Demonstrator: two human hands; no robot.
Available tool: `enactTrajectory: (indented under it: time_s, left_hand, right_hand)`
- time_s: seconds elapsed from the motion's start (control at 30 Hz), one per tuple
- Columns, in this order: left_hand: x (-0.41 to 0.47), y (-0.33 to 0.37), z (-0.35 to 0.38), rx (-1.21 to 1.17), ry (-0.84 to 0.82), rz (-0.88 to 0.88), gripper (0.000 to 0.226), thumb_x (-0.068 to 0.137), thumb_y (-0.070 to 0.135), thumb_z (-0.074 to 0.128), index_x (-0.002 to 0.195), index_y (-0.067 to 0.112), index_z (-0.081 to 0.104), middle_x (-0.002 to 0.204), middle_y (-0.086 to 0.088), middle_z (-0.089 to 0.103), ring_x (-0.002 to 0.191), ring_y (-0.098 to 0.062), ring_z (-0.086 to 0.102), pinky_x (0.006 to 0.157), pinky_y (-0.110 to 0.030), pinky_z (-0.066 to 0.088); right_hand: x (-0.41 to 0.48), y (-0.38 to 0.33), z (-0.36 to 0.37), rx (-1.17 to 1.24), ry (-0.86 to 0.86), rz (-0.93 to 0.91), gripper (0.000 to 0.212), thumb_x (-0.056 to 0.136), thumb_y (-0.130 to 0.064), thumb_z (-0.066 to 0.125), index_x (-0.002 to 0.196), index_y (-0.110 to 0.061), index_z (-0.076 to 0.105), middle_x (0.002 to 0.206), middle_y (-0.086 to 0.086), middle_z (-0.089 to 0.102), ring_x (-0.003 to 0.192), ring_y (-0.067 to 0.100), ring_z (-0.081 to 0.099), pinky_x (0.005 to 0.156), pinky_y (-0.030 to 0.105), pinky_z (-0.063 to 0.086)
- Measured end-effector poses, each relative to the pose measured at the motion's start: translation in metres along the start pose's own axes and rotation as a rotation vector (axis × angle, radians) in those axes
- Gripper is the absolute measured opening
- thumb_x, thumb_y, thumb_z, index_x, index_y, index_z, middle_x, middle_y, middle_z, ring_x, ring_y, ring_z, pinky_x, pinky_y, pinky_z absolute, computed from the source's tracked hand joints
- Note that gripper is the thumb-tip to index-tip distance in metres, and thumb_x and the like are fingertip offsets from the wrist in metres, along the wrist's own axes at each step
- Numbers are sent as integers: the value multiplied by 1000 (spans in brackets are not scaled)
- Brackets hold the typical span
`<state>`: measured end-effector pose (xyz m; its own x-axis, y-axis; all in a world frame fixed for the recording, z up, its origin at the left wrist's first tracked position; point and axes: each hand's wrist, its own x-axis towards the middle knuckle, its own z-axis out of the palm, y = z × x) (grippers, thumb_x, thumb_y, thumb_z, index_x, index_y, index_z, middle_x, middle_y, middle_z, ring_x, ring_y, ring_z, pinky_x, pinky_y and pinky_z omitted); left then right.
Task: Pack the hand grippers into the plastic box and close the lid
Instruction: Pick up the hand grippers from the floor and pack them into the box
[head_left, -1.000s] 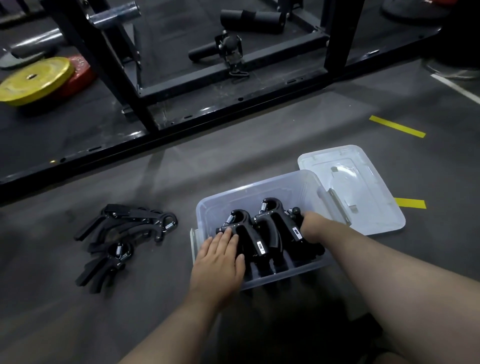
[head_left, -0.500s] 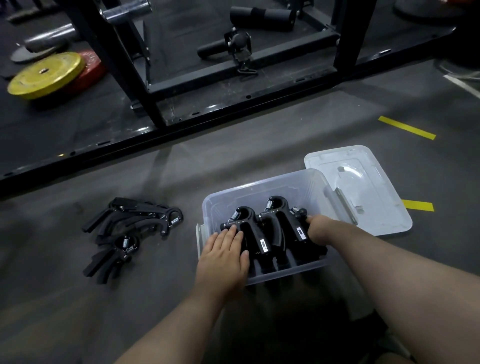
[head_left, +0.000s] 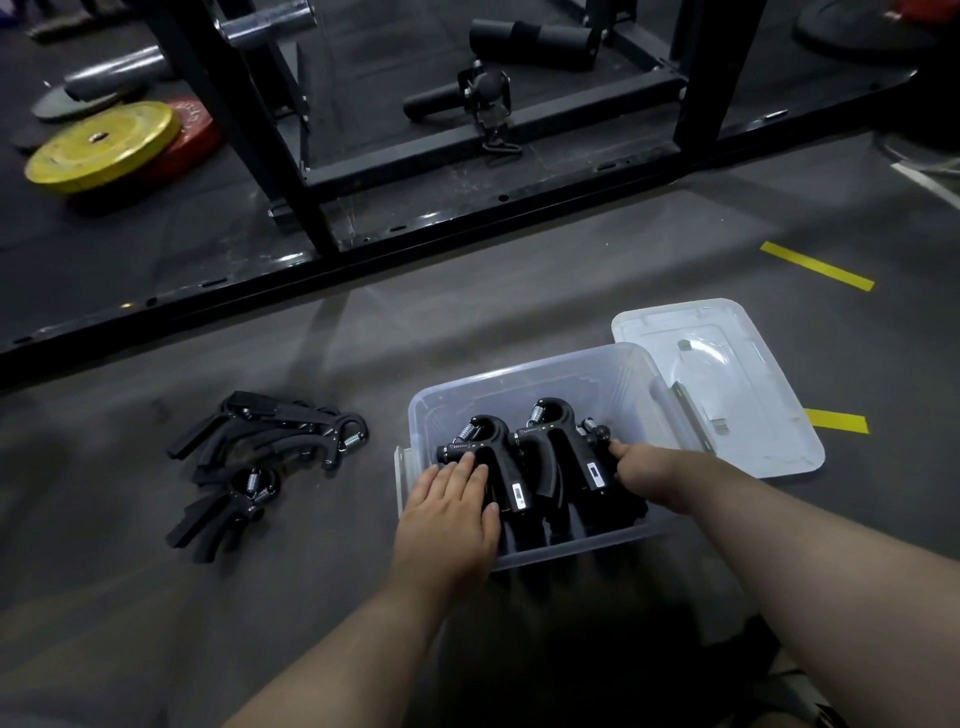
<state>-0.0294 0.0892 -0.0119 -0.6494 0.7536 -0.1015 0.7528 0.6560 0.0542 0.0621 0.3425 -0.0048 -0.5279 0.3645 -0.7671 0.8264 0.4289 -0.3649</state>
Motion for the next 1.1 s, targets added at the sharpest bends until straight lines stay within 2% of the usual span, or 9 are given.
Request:
enactTrajectory:
  time_s: [0.13,0.27,0.4,0.5,0.57,0.7,0.8,0.97,1.1]
  left_hand:
    - [-1,1,-1,-16,18,5,64,94,46,15,148,20,38,156,0,33,143,-15,31,120,-35,6]
    - [0,1,0,-25,30,3,59,94,43,27,141,16,49,150,-3,44,137,-18,42,116,-35,11]
    - [-1,0,0,-67,48,-2,56,92,40,34,137,14,55,145,-4,50,133,-20,47,114,-37,16]
    - [-3,0,-4,-153,79,-20,53,85,33,41,130,14,61,141,-3,54,132,-20,49,115,-36,19]
    - [-6,2,-7,-233,129,-74,54,77,30,44,125,14,64,140,-4,56,133,-21,47,115,-37,20]
    - [-9,0,-8,-428,243,-297,68,78,22,44,145,11,43,158,0,28,148,-16,19,120,-29,0]
    - [-8,-1,-5,-524,231,-327,73,83,17,43,154,15,24,162,9,8,149,-7,1,119,-27,-8]
    - [-7,-4,1,-629,251,-373,79,81,20,40,155,17,14,162,8,-3,148,-3,-8,119,-27,-6]
    - [-9,-8,-1,-737,208,-406,75,85,29,30,156,17,9,162,6,-6,148,-3,-7,119,-26,-8]
  right_hand:
    - [0,-3,5,67,27,14,57,97,-12,37,153,-17,29,147,17,44,131,32,46,112,40,36]
    - [2,-3,12,207,65,-19,33,93,-21,59,123,-9,61,110,14,67,98,28,65,90,37,53]
    - [4,-9,16,262,126,-53,21,92,-21,61,111,-14,60,105,13,65,98,31,63,90,37,50]
    - [15,-12,20,355,323,-21,28,94,-4,45,116,-6,61,112,21,64,104,37,59,95,39,47]
    - [20,-19,23,439,434,-19,28,93,-5,46,116,-4,63,117,24,64,105,39,59,96,41,46]
    - [15,-49,21,477,558,-53,41,96,-17,45,133,-2,53,132,26,56,118,42,54,102,42,41]
    - [5,-80,17,387,705,-181,64,78,-27,37,134,1,53,134,29,52,126,44,47,110,47,34]
    - [-12,-132,49,175,891,-358,45,84,-10,54,129,-5,57,137,22,44,125,42,40,109,50,30]
    - [-11,-170,84,106,736,-642,48,83,-15,50,130,-4,55,138,16,45,129,34,41,111,43,30]
